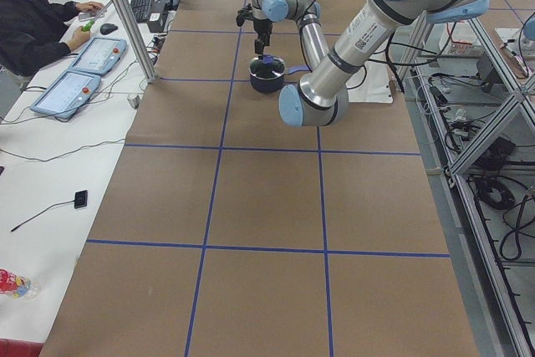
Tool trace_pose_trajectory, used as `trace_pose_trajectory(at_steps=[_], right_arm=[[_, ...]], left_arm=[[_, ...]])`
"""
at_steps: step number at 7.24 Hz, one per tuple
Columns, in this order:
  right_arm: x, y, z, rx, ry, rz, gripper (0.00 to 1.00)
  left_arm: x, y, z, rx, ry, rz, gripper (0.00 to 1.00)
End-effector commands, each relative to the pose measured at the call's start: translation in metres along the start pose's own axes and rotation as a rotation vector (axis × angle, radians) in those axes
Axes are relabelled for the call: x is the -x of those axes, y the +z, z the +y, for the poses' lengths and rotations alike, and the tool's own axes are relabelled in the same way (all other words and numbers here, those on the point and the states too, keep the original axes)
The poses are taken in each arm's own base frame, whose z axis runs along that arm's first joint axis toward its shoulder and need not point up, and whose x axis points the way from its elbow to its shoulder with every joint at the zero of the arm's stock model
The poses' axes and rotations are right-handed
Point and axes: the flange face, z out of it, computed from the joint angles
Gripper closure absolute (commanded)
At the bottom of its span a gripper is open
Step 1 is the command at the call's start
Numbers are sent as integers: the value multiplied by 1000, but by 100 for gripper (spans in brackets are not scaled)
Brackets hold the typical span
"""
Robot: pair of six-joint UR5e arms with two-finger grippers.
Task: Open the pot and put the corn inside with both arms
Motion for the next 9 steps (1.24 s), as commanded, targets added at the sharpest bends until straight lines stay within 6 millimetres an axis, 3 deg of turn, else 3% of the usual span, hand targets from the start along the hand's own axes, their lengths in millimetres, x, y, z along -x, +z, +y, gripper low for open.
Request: trace_pose_trajectory(at_steps=[1, 3, 6, 9], right_arm=[[6, -10, -17, -26, -11, -7, 64], [7, -10, -20, -29, -15, -6, 64], [16, -17, -43, -18, -7, -7, 61], [16, -17, -44, -18, -8, 2, 62]], left_arm=[[-25, 11, -1, 5, 31, 6, 0], [-30, 42, -21, -8, 43, 28, 0], [-27, 49, -22, -4, 41, 25, 0], [-18, 59, -20, 7, 24, 13, 0]])
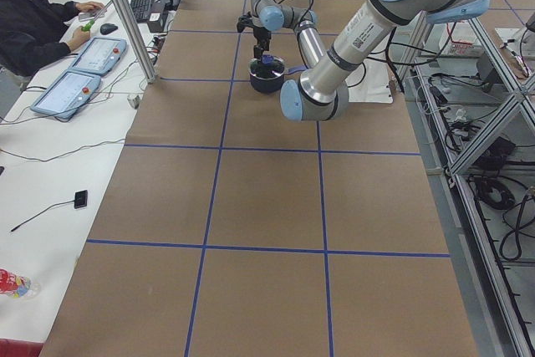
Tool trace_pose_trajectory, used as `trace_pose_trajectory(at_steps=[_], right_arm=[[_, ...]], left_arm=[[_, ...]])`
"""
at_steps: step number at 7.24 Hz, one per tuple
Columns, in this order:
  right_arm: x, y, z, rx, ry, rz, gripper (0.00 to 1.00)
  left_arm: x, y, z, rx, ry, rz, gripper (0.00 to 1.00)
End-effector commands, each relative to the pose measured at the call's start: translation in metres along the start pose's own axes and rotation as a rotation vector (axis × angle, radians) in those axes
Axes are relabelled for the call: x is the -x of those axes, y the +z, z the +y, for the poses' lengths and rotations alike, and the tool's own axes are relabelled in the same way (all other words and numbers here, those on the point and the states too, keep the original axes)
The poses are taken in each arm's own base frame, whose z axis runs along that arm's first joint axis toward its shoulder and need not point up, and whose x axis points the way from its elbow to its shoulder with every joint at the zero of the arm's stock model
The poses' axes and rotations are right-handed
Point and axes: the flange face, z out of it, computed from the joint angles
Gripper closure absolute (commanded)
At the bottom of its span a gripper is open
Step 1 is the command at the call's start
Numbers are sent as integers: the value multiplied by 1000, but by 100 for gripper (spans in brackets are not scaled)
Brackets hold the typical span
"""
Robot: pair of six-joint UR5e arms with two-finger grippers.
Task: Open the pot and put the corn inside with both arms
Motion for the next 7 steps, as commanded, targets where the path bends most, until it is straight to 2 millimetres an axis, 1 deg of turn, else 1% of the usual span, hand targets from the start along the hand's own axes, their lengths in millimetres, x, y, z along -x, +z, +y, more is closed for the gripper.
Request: trace_pose_trajectory(at_steps=[1, 2, 3, 5, 7], right_arm=[[0, -1, -1, -1, 0, 3, 62], [0, -1, -1, -1, 0, 4, 62], [0, 0, 0, 0, 1, 5, 62], [0, 0, 0, 0, -1, 5, 62], [0, 0, 0, 0, -1, 5, 62]], left_arm=[[7, 9, 3, 11, -17, -8, 0], [7, 12, 6, 18, -18, -8, 0], [8, 12, 7, 21, -19, -9, 3], [4, 9, 11, 52, -20, 20, 19], [3, 9, 10, 50, -47, 22, 23]])
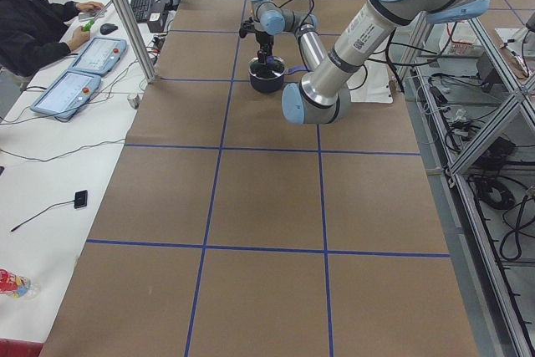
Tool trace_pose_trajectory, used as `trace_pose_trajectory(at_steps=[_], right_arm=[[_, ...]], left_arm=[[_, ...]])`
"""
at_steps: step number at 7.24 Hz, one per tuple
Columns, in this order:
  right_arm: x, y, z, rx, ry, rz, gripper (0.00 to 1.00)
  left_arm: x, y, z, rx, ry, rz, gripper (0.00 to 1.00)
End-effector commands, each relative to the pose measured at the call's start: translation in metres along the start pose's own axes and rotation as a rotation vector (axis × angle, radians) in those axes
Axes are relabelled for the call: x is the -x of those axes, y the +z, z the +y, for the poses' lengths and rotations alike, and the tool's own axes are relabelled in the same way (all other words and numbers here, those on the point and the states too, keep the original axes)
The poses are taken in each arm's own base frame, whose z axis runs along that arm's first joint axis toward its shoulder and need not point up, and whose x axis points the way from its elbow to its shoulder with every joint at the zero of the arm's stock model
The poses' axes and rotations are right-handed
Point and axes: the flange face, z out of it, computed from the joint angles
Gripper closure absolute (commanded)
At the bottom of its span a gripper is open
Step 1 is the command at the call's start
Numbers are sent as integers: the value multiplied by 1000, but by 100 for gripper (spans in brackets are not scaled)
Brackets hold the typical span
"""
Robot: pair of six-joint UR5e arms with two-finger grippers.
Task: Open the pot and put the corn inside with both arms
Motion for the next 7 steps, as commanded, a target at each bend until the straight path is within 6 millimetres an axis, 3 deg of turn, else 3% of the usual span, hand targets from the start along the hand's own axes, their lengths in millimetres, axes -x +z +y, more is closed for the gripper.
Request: trace_pose_trajectory(at_steps=[1, 4, 7], right_arm=[[1, 1, 0, 1, -2, -1, 62], [1, 1, 0, 1, -2, -1, 62], [0, 1, 1, 3, 0, 1, 62]], left_arm=[[-2, 1, 1, 1, -24, 6, 23], [-6, 6, 6, 8, -20, 6, 24], [-9, 8, 8, 8, -39, 9, 40]])
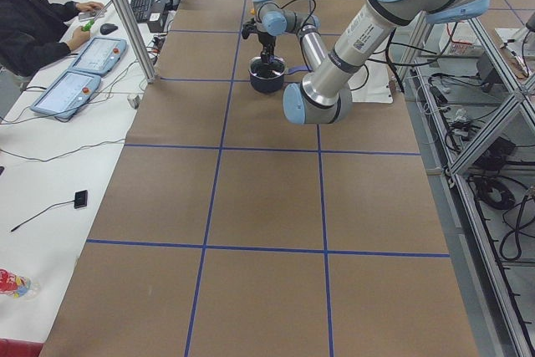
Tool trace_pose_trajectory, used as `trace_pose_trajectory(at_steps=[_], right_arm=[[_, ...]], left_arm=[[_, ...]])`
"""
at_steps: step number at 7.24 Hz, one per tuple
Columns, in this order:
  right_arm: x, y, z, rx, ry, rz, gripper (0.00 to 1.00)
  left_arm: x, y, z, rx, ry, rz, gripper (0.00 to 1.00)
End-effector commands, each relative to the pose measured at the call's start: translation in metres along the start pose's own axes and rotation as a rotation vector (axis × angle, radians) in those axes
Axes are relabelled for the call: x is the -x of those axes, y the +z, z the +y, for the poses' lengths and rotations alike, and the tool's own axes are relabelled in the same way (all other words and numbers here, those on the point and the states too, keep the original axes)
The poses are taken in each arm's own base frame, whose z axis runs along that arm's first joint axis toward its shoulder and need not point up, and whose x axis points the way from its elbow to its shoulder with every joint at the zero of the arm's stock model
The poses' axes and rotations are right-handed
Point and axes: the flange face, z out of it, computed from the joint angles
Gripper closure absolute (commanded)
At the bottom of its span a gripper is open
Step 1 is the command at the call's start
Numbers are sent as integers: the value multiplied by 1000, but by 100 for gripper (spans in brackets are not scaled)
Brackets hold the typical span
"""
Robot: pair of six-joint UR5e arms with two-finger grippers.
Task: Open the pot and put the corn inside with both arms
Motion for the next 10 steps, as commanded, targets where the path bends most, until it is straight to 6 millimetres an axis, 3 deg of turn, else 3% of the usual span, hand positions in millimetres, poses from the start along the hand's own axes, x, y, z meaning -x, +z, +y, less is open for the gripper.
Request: trace_pose_trajectory(at_steps=[1, 3, 6, 9, 10], right_arm=[[-1, 1, 1, 3, 2, 1, 62], [-1, 1, 1, 1, 1, 5, 62], [5, -5, -5, -12, -10, 1, 62], [36, -33, -45, -63, -38, -22, 62], [67, -51, -66, -64, -60, -30, 62]], left_arm=[[-1, 0, 1, -1, -8, 2, 43], [-2, -2, 3, -2, -3, 6, 45], [6, -25, -5, -35, 6, 25, 46], [21, -48, -15, -72, 10, 36, 48], [40, -54, -16, -75, 7, 45, 48]])
